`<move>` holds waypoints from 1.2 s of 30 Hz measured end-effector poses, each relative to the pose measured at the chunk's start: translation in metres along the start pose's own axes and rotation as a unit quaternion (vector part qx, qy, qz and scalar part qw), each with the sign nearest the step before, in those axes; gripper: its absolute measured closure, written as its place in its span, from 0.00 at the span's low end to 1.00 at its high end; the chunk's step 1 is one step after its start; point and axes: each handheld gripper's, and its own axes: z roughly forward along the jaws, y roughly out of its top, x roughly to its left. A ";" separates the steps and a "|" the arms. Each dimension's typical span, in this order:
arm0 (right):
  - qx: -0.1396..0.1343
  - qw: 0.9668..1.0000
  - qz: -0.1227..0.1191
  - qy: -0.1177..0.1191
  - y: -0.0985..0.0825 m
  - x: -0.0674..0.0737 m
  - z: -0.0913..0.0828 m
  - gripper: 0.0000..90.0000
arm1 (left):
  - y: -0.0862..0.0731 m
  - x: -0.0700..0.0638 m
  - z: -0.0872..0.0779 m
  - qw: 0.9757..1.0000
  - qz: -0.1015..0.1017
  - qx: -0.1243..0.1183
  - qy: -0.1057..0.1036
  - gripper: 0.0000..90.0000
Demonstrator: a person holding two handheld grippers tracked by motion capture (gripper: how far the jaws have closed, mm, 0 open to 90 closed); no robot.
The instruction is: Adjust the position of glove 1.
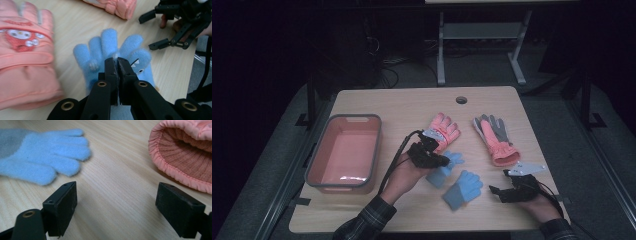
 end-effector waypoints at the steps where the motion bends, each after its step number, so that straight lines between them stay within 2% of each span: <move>1: 0.000 1.000 0.000 0.000 0.000 0.000 0.000 0.19 | 0.000 -0.003 0.004 1.000 0.002 0.003 -0.001 0.97; 4: 0.000 1.000 0.000 0.000 0.000 0.000 0.000 0.19 | 0.001 -0.009 0.013 1.000 0.009 0.014 -0.008 0.97; 9: 0.000 1.000 0.000 0.000 0.000 0.000 0.000 0.19 | 0.001 -0.020 0.029 1.000 0.007 0.021 -0.013 0.97; 18: -0.001 1.000 -0.002 0.001 0.000 0.000 0.000 0.19 | -0.001 -0.029 0.060 0.998 0.006 0.052 -0.022 0.96; 21: 0.000 1.000 -0.002 0.001 0.000 0.000 0.000 0.19 | -0.003 -0.031 0.068 0.998 0.007 0.059 -0.022 0.94; 23: 0.000 1.000 -0.002 0.002 0.000 0.000 0.000 0.19 | -0.004 -0.031 0.071 0.998 0.005 0.058 -0.023 0.87; 25: 0.000 1.000 -0.002 0.002 0.000 0.000 0.000 0.19 | -0.004 -0.031 0.071 0.998 0.008 0.057 -0.018 0.77; 28: 0.000 1.000 -0.002 0.002 0.000 0.000 0.000 0.19 | -0.005 -0.031 0.063 0.999 0.014 0.049 -0.016 0.68; 31: 0.000 1.000 -0.002 0.002 0.000 0.000 0.000 0.19 | -0.008 -0.029 0.051 0.999 0.027 0.045 -0.010 0.66; 36: 0.000 1.000 -0.001 0.002 0.000 0.000 0.000 0.19 | -0.023 -0.026 0.033 0.999 0.034 0.038 0.003 0.64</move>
